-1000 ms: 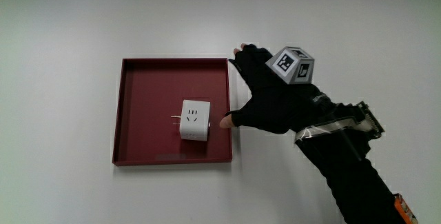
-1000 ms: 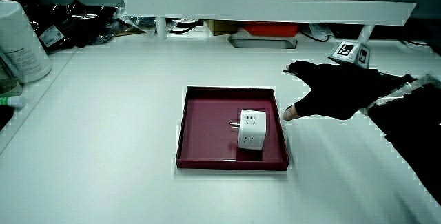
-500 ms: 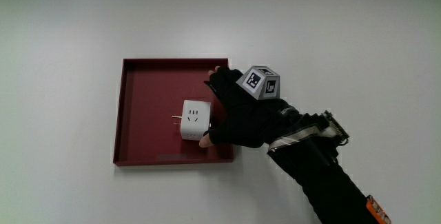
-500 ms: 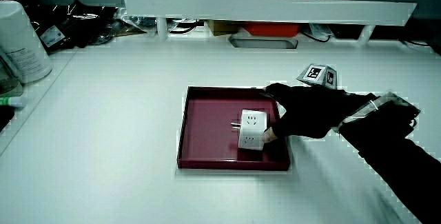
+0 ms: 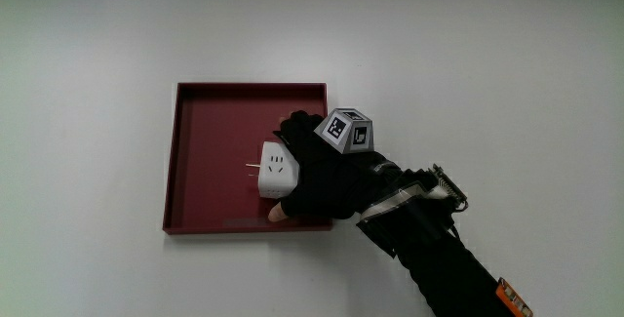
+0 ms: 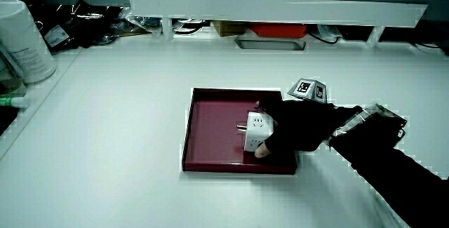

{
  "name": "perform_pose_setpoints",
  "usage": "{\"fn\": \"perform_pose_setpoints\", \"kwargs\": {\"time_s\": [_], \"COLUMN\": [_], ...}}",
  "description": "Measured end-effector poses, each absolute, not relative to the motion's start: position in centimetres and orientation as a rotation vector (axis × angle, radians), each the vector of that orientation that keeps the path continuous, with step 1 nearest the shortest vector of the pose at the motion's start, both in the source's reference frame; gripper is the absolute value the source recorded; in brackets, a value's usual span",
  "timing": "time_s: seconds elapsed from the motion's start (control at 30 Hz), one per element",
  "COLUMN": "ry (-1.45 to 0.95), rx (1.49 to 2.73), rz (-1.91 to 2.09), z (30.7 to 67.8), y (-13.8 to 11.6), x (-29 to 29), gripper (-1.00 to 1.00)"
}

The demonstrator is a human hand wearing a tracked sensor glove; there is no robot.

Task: Pick socket

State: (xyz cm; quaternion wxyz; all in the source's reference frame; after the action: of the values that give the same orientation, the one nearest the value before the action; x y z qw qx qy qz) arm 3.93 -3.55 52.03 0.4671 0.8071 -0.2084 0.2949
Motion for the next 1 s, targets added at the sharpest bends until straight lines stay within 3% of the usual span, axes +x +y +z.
{"fn": "perform_pose_setpoints", "kwargs": {"time_s": [0.23, 0.87, 1.0], "ry": [-0.504, -0.523, -0.537], "rx": [2.013, 2.118, 2.112], "rz": [0.788, 0.861, 0.855], "z": [52.56, 51.90, 52.15], "y": [-3.45, -3.19, -2.99], "x": [3.92, 3.99, 3.96], "gripper": [0.00, 1.00, 1.00]}}
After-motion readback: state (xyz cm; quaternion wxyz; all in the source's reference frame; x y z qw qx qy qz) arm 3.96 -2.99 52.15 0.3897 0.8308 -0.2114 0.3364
